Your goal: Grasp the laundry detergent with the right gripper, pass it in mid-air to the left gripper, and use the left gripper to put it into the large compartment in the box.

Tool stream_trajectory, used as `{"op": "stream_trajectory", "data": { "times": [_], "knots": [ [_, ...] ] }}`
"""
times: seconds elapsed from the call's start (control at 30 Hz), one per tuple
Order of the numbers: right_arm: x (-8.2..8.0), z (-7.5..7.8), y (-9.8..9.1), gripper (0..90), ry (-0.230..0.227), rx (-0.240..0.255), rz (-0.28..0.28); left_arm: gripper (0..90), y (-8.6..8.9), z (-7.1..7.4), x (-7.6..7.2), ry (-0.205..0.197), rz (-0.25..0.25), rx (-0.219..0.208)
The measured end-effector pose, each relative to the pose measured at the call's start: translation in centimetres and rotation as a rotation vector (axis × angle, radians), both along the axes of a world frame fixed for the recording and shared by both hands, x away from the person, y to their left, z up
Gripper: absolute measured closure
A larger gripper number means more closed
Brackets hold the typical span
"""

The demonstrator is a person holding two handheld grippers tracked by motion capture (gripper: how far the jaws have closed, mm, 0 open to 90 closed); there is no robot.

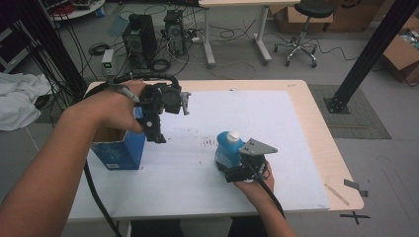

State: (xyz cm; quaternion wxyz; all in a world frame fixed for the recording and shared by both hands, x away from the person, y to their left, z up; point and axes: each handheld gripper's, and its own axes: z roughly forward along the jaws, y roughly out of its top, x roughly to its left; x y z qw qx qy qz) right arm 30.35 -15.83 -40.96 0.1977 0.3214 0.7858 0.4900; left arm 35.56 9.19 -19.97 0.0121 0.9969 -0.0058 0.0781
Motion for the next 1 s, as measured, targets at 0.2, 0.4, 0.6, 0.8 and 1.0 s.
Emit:
{"op": "stream_trajectory", "data": {
  "times": [0.2,0.4,0.6,0.8,1.0],
  "knots": [
    [-0.1,-0.18,0.25,0.0,-0.011,0.003,-0.01,0.1,-0.09,-0.01,-0.02,-0.002,-0.001,0.003],
    [-0.17,-0.3,0.42,1.6,-0.023,0.001,-0.016,0.1,-0.08,-0.08,-0.03,-0.002,0.0,0.004],
    [-0.32,-0.28,0.33,6.7,-0.041,0.013,-0.028,0.1,0.04,-0.09,0.01,-0.002,0.0,0.004],
    [-0.32,-0.36,0.34,10.4,-0.04,0.018,-0.033,0.1,0.05,-0.09,0.0,-0.003,0.001,0.005],
    [-0.38,-0.4,0.35,14.5,-0.041,0.023,-0.03,0.1,-0.01,-0.15,0.0,-0.003,0.002,0.004]
  ]
}}
